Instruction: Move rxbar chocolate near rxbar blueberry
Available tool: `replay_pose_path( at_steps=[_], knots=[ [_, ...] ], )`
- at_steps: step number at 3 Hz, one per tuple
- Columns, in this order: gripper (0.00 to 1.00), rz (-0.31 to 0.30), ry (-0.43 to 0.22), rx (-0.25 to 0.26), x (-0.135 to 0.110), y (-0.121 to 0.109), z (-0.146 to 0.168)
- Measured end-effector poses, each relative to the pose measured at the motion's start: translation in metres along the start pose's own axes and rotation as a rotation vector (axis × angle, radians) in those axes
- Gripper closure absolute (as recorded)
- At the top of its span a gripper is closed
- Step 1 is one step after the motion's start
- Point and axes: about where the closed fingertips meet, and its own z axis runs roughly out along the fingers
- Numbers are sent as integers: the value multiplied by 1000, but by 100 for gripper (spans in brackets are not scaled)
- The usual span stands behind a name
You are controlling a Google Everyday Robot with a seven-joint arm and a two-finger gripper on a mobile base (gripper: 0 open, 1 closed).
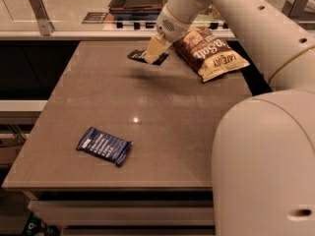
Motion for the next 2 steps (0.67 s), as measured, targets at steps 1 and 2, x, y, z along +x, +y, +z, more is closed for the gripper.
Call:
replay_pose_path(
  at_steps=[1, 2],
  knots=[
    [100, 36, 7, 3, 22, 15, -10],
    [100, 79, 18, 6, 45, 32, -18]
  ],
)
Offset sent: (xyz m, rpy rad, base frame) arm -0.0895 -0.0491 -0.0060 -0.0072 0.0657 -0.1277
